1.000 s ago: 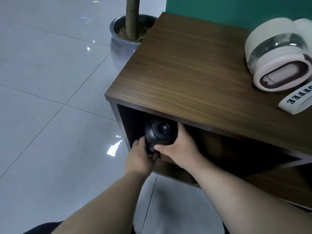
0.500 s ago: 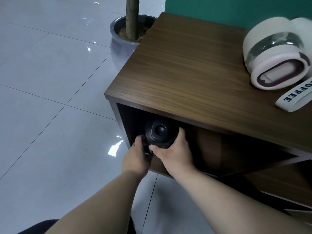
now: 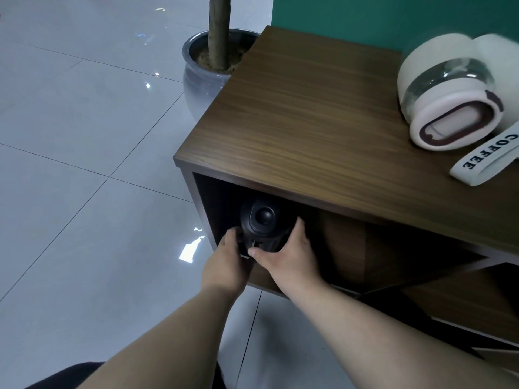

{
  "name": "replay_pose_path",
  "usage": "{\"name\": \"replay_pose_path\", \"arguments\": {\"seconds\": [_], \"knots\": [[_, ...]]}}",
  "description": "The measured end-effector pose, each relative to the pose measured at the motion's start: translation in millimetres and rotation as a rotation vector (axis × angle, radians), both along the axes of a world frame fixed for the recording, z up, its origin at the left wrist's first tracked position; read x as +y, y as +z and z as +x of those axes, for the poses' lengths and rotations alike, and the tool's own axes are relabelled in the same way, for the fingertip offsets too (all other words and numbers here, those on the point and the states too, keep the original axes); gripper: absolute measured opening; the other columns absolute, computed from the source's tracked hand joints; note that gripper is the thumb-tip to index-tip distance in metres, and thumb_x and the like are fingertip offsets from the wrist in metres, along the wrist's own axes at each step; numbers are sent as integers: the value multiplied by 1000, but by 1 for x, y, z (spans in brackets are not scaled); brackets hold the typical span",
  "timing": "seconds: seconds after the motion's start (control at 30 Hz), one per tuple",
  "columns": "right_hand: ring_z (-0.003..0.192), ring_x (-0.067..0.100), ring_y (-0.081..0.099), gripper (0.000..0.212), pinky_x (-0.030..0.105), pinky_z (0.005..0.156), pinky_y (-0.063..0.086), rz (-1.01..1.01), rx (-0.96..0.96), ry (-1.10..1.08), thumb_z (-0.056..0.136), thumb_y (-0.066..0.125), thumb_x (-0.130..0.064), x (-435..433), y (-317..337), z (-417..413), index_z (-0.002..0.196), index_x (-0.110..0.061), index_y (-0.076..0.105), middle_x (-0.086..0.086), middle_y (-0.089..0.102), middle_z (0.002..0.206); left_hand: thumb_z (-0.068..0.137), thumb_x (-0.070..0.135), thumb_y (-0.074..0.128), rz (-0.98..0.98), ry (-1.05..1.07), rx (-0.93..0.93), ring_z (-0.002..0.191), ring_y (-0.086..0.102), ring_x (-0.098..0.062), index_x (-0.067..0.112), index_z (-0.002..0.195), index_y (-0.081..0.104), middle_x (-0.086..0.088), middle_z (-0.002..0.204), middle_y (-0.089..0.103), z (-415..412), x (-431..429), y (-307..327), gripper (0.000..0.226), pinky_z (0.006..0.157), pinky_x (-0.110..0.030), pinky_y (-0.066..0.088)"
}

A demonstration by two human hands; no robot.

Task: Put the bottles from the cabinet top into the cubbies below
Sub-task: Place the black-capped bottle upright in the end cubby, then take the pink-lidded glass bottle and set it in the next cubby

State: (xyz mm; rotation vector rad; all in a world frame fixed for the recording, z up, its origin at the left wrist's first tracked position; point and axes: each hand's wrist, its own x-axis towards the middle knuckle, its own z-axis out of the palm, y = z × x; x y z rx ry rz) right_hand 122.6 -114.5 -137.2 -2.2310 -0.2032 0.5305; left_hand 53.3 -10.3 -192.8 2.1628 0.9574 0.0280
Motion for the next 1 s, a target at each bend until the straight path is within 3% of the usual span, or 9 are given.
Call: {"name": "replay_pose_path", "arguments": {"seconds": [0.13,0.23,0.37,0.47,0.6,0.67,0.73,0.9,1.0], "knots": [[140,29,47,108,38,113,41,-95,63,45,67,91,-31,-8,-5,3,153,-16,27,11,46,151,88,32,68,-39,41,-5,96,66,-21,26,130,48,9,121,62,-6,-2,4,47,70,-32,45],[143,30,43,106,38,114,41,-169,136,99,78,80,-18,-18,-2,1,160,-19,13,9,38,160,85,29,78,-150,109,-59,93,64,-14,28,122,50,18,107,62,-15,-3,9,46,66,-22,45],[145,26,39,100,43,117,39,-189,94,144,79,59,-6,-33,16,-4,161,-35,10,-4,33,164,82,22,76,-270,76,5,91,73,-22,21,110,60,6,99,74,-21,1,26,32,77,-37,59],[140,23,45,87,36,115,41,-123,52,154,84,55,-2,-48,46,-11,159,-35,23,-4,40,160,84,30,65,-179,-95,66,75,64,-24,18,89,73,6,71,68,-23,-4,61,15,63,-31,50],[124,13,60,52,31,109,46,-18,-76,226,83,57,-1,-83,84,-30,122,-35,67,-6,65,133,90,37,68,-241,-166,55,85,68,-26,17,99,70,-1,88,71,-32,-24,108,22,68,-32,49],[109,3,65,44,31,101,52,59,-143,246,84,59,0,-105,106,-44,101,-38,73,-14,71,113,90,42,71,-325,-196,0,79,66,-20,20,105,68,0,90,71,-39,-38,126,27,67,-30,51],[98,4,69,40,30,91,56,134,-243,225,86,63,-1,-126,133,-55,93,-39,75,-20,72,104,93,38,72,-361,-210,-100,76,65,-15,22,104,69,1,89,72,-49,-48,148,20,69,-29,52],[94,7,68,36,33,86,57,193,-567,93,88,71,-9,-142,208,-36,109,-38,70,-22,66,107,93,38,71,-363,-280,-332,92,72,-16,34,99,71,8,95,75,-57,-58,191,7,87,-38,57],[107,18,62,44,31,91,46,-4,-715,-6,90,68,-28,-125,246,2,133,-27,60,-10,57,124,94,38,71,-383,-335,-356,91,72,-15,35,98,72,9,95,75,-51,-59,196,5,87,-38,58]]}}
